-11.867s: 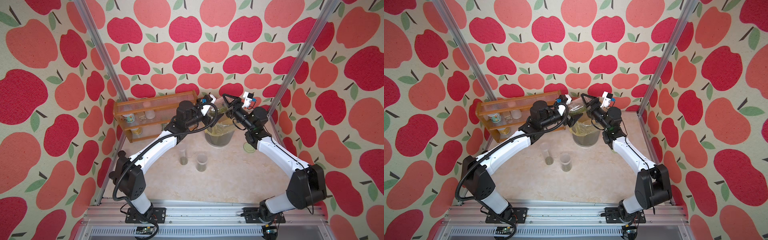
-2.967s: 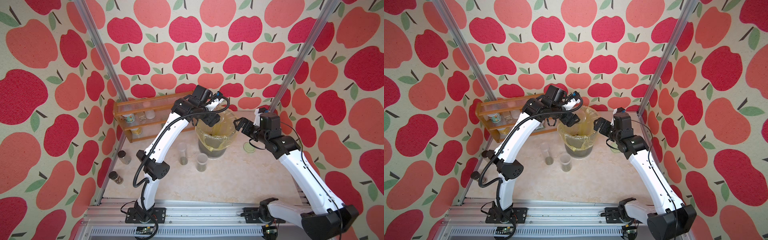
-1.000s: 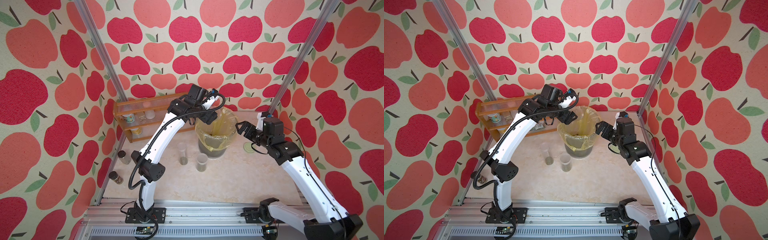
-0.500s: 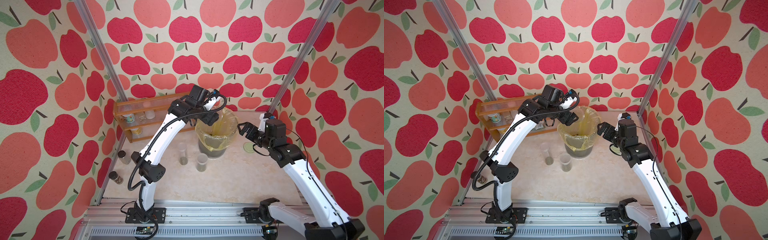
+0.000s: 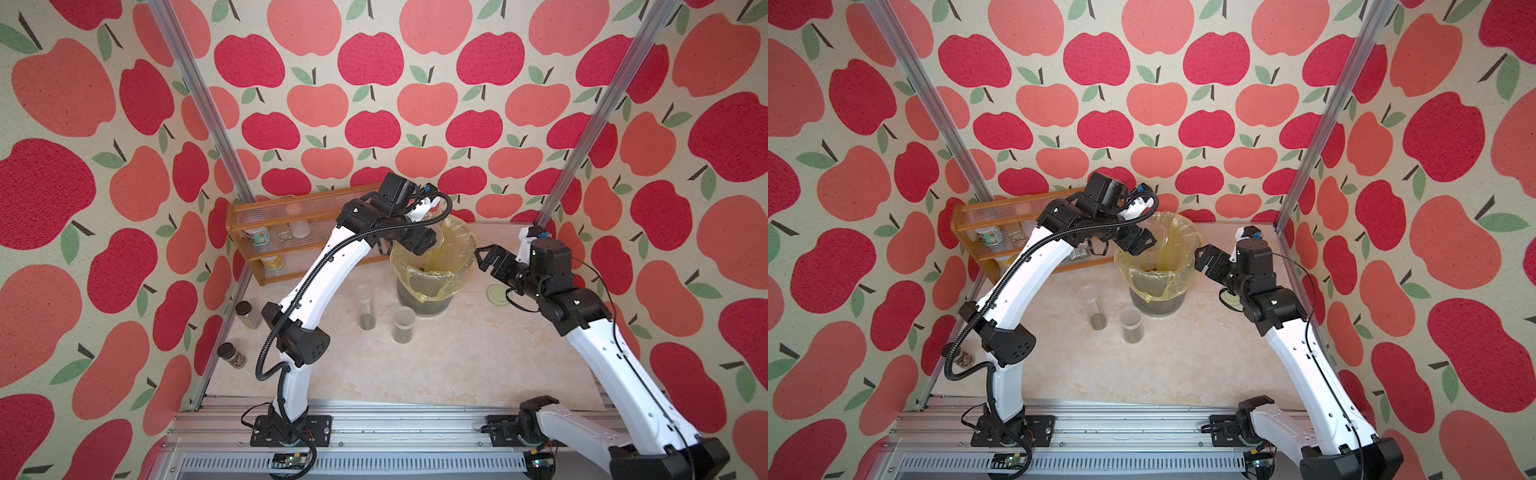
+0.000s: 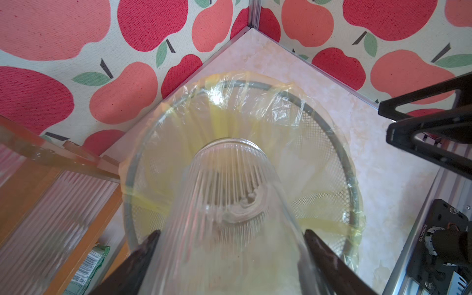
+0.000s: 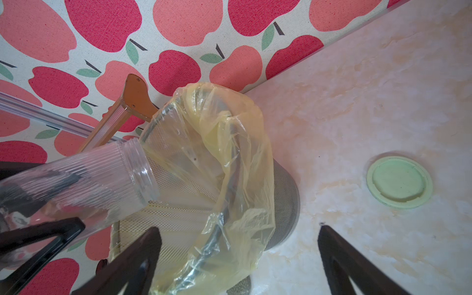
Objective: Empty moldy mung beans from jars
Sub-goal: Pour the moldy mung beans from the jar into the trash bin.
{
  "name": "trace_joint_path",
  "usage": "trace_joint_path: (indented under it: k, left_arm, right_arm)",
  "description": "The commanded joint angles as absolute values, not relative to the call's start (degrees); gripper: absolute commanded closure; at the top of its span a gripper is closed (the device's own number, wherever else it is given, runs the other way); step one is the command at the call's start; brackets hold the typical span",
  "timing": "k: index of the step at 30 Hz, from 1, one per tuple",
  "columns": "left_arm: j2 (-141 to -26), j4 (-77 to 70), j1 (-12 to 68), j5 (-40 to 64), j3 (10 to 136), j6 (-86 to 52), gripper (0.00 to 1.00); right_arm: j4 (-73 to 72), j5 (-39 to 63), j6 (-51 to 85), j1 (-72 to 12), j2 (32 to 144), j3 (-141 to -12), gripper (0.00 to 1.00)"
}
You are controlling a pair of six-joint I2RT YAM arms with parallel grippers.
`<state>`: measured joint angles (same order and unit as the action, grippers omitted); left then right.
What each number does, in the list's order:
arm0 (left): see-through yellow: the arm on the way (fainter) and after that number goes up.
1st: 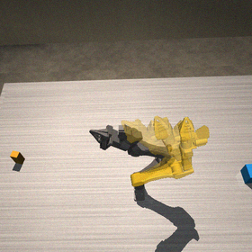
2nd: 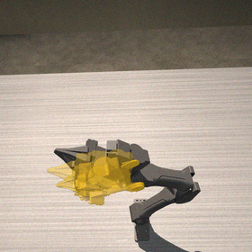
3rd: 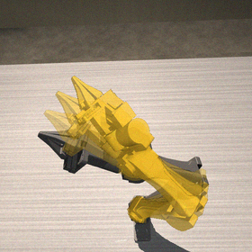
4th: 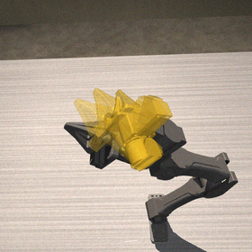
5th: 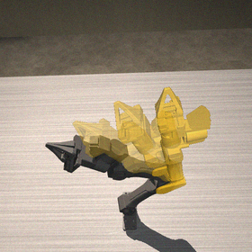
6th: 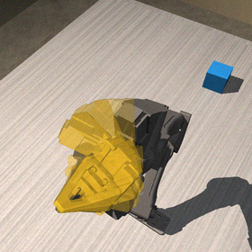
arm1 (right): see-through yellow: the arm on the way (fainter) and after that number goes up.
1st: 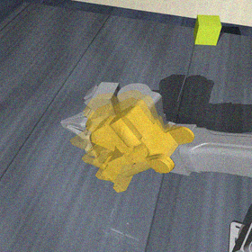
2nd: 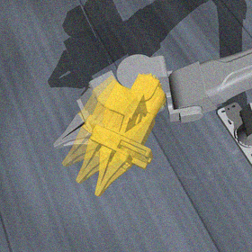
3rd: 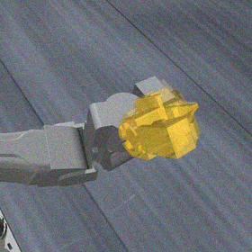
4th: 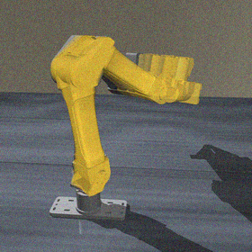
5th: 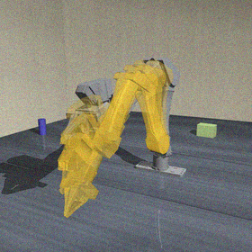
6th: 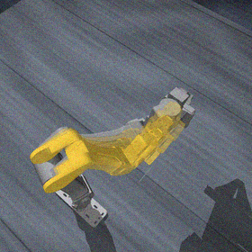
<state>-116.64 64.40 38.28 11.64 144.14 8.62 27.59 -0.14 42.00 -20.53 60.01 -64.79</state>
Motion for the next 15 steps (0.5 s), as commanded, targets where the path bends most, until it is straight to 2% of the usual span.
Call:
trace_joint_path:
  k: [1,3,7,10,12,15]
  left_arm:
    - [-121.2,69.3,35.8,12.0,155.3,6.7,0.41]
    - [-121.0,70.4,37.8,10.5,155.9,7.0,0.41]
    - [-113.5,57.7,37.7,10.5,140.3,8.0,0.39]
    - [-116.2,62.3,35.7,13.0,146.9,6.7,0.40]
    - [-117.5,67.0,37.8,11.8,150.3,6.9,0.40]
    - [-114.0,61.7,40.0,9.4,143.0,7.8,0.39]
  right_arm:
    - [27.9,-0.3,41.9,-20.1,59.7,-64.8,0.01]
    - [27.9,-0.6,41.9,-20.1,59.5,-64.9,0.01]
    - [27.5,-0.5,42.0,-20.1,59.9,-64.9,0.01]
    - [27.6,-0.2,42.0,-20.1,60.1,-65.1,0.01]
    - [27.7,-0.2,41.9,-20.1,59.9,-64.9,0.01]
    - [27.1,-0.6,42.0,-20.1,59.8,-64.4,0.01]
